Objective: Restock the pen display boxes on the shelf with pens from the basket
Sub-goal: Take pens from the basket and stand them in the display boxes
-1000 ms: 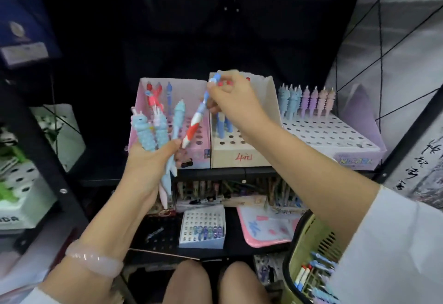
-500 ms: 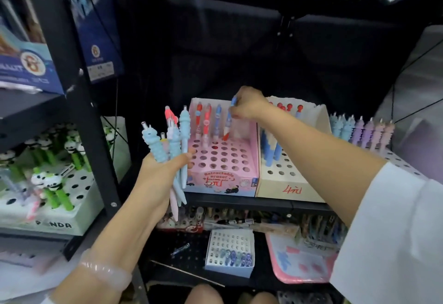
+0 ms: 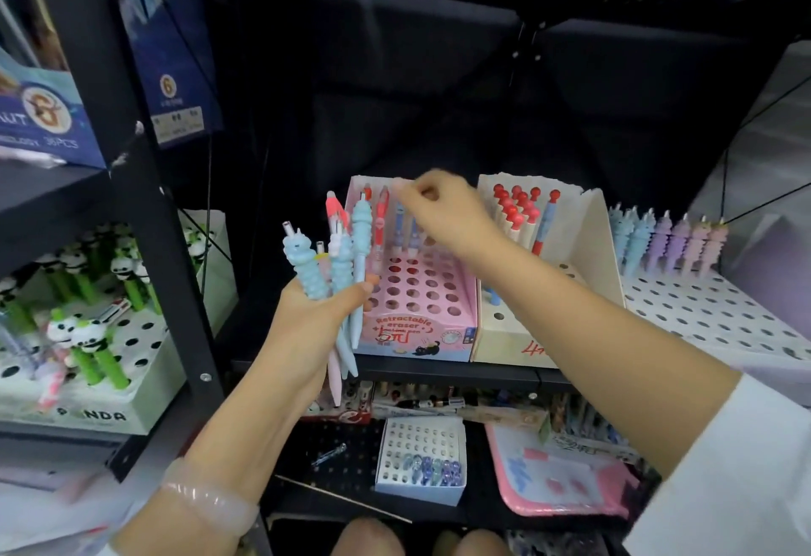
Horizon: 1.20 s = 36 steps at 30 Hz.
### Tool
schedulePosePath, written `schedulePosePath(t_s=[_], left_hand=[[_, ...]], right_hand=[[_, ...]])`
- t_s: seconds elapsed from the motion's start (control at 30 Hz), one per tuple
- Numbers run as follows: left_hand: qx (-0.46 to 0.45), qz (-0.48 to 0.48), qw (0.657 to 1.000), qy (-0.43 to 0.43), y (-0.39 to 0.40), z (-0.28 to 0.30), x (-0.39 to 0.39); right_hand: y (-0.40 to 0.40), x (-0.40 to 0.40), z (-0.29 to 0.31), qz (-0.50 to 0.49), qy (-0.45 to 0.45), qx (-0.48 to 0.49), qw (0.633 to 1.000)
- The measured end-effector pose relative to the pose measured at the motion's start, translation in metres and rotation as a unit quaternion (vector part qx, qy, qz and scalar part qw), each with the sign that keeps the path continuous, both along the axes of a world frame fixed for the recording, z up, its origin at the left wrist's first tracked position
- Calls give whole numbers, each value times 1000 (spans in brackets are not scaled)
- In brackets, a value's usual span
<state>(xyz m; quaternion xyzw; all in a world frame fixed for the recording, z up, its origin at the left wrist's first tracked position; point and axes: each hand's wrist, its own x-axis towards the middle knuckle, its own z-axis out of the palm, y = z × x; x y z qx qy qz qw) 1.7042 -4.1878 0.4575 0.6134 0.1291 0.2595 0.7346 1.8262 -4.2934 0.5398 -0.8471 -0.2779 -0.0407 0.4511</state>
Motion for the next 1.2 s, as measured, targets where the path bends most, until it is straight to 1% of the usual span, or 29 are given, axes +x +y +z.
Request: schedulePosePath(t_s=[0.07,0.1,0.13,0.23,0.47,0.53,0.67,0.77,0.87,0.93,1.0,1.2], left_hand=[[2,-2,1000,-8,-5,0,1],[0,-11,1000,-13,-9,1,1],[-2,-20,1000,-18,-12,0,2],[-1,-35,999,-24,-23,2,2],[33,-80,996,-22,-62,14,12],[40,-113,992,-38,-81,19,19],[12,-211,976,-49,-123,25,32],[5,-243,969,-41,-153,26,45],[6,-242,970,-27,-174,23,60],[14,-241,970,-17,-182,21,68],[18,-247,969,-13,-188,18,73],[5,-248,969,-11,-194,17,81]], right_hand=[[-2,-20,-6,96,104,-5,990],[-5,-26,-9,124,137,4,983],[-7,-29,-12,135,152,17,979],[-17,-32,-12,118,169,63,976],[-77,-26,9,71,98,160,980],[-103,-22,14,56,78,190,977],[-163,-5,16,-7,30,211,977],[-209,19,11,-111,-30,191,975],[-249,45,3,-202,-95,170,960],[-267,61,-2,-242,-128,131,953],[-276,74,-7,-253,-134,101,953],[-276,99,-30,-243,-126,38,961]])
